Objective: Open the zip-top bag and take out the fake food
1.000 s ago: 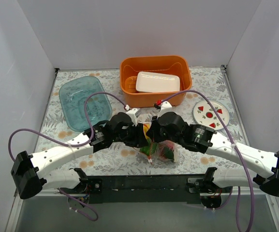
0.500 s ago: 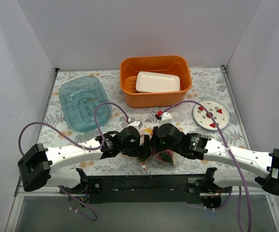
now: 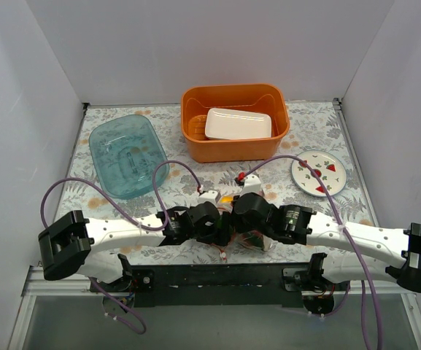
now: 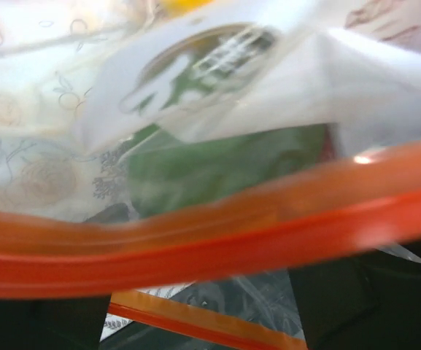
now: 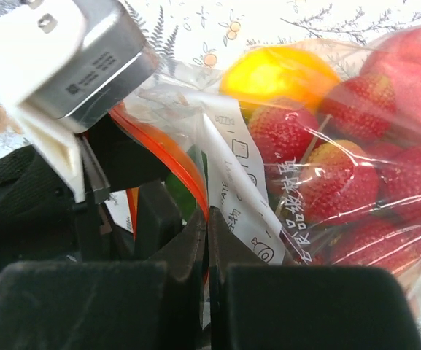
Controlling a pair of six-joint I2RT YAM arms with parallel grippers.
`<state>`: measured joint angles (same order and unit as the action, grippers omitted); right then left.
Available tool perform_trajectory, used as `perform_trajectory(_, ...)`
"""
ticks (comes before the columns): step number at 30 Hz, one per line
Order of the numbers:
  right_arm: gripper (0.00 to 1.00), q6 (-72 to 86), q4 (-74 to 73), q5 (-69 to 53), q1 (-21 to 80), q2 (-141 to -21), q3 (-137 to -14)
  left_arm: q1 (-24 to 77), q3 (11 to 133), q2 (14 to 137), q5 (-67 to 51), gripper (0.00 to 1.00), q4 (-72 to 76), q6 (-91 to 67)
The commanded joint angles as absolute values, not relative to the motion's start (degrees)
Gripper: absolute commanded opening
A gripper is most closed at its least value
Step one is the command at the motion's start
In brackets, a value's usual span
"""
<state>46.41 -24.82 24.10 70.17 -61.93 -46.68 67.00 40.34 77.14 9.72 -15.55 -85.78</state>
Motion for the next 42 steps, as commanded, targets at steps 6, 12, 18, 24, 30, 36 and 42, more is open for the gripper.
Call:
perform_trajectory(6, 0.01, 47.90, -21.88, 23.91, 72.16, -62.75, -47.29, 68.20, 41.13, 76.29, 16.35, 0.64, -8.97, -80.35)
perform_trajectory(12, 0.01, 47.64, -22.15, 24.08, 72.60, -63.02, -47.81, 68.64, 41.83, 78.05, 17.05, 0.59, -7.03, -76.03)
perform_trajectory(18, 0.01, 47.72, -23.46, 24.96, 73.30, -63.46, -48.69, 69.08, 40.79, 75.33, 18.55, 0.43, -6.77, -74.89)
perform_trajectory(24, 0.01, 47.64, -25.40, 26.10, 73.48, -63.02, -49.48, 69.08, 39.03, 70.76, 17.67, 0.32, -5.27, -72.95)
perform_trajectory(30, 0.01, 46.58, -29.09, 26.37, 74.79, -63.54, -52.38, 69.08, 36.13, 67.50, 16.53, 0.36, -5.19, -73.83)
perform_trajectory(36, 0.01, 46.58, -31.64, 27.60, 76.73, -65.12, -55.37, 69.08, 36.91, 69.43, 15.91, 0.59, -0.97, -70.93)
perform_trajectory(42, 0.01, 47.72, -31.12, 27.33, 76.73, -65.13, -54.32, 69.08, 37.53, 72.07, 13.72, 0.69, 1.56, -66.28)
